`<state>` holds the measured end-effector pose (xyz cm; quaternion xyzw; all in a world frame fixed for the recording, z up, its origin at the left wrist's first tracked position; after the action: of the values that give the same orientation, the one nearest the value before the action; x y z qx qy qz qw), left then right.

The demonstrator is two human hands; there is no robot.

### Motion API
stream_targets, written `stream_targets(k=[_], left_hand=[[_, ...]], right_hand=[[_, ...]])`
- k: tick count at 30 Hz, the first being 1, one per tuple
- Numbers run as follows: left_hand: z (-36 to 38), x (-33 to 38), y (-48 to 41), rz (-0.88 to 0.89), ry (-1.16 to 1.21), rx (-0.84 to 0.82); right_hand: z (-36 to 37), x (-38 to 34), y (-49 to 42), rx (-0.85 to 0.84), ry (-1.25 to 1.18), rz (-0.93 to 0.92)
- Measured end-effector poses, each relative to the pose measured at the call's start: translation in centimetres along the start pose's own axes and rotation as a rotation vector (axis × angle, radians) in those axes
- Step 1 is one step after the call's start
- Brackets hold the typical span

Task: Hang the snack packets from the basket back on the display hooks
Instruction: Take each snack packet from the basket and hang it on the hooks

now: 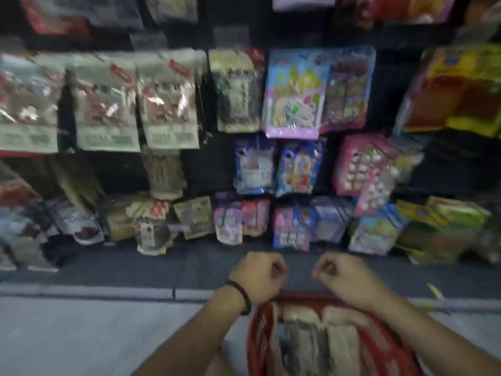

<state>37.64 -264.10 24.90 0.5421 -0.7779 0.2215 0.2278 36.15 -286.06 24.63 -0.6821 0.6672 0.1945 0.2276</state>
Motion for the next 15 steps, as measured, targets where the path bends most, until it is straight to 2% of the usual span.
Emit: stream_targets(k=[3, 6, 8, 11, 15], left_hand=[[8.2, -1.0, 3.6, -0.069, 0.011, -0.154], [14.5, -2.7, 5.9, -0.11, 0.023, -0.232], [17.4, -4.1, 6.5, -0.16, 0.01, -0.277], [20.9, -6.2, 5.8, -0.251, 0.007, -0.311], [23.7, -8.6, 4.5, -0.433, 0.021, -0.255]], right_hand=[[3.2, 6.5, 5.1, -0.028, -0.131, 0.173], [6.9, 13.1, 9.2, 0.022, -0.234, 0.357], [9.8, 16.8, 11.3, -0.002, -0.274, 0.443], [12.9, 20.1, 13.5, -0.066, -0.285, 0.581], [16.3, 22.2, 13.9, -0.196, -0.279, 0.67]])
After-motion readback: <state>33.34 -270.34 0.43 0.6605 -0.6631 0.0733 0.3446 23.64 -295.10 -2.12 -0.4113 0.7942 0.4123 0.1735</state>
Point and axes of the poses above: each hand's wrist, its own y-axis away from the middle knuckle, its own z-axis out of the palm, x = y × z, the point moved 6 cm from there along -y, towards the middle knuckle, and after that the axes turned 6 degrees about x, right-handed, at the moved point
